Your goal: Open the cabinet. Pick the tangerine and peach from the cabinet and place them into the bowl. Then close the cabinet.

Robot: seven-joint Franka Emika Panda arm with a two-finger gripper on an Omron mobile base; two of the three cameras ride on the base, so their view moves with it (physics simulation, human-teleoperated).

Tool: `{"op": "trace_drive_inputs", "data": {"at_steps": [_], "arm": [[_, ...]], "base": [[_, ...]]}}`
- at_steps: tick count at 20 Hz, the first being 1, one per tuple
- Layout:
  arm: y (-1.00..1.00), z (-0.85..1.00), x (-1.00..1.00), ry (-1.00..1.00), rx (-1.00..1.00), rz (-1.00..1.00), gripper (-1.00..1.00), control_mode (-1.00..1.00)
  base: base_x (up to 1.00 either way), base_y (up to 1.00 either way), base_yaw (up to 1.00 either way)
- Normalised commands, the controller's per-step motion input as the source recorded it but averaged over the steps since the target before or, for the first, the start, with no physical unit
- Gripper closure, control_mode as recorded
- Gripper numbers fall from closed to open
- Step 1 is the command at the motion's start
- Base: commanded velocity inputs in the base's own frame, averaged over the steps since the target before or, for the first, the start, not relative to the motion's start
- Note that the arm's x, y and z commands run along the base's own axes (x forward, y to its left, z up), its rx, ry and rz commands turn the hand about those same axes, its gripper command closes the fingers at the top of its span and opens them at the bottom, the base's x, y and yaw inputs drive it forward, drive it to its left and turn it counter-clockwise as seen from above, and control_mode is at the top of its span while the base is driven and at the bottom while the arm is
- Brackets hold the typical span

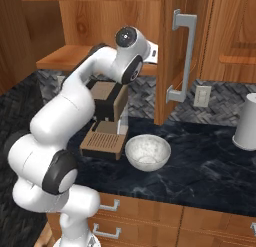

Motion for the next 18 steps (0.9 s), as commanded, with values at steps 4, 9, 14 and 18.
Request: {"op": "trace_drive_inputs", "data": {"at_steps": [4, 9, 14, 18], "arm": [[0.00, 0.22, -1.00, 0.03, 0.00, -0.06, 1.00, -1.00], [0.11, 0.44, -1.00, 0.22, 0.00, -0.12, 1.00, -1.00], [0.33, 0.17, -1.00, 0.31, 0.00, -0.09, 1.00, -1.00], [0.31, -0.22, -1.00, 0.31, 0.00, 0.03, 1.00, -1.00]], "base": [[0.00, 0.00, 0.00], [0.00, 0.00, 0.00], [0.00, 0.00, 0.00], [0.00, 0.00, 0.00]]}}
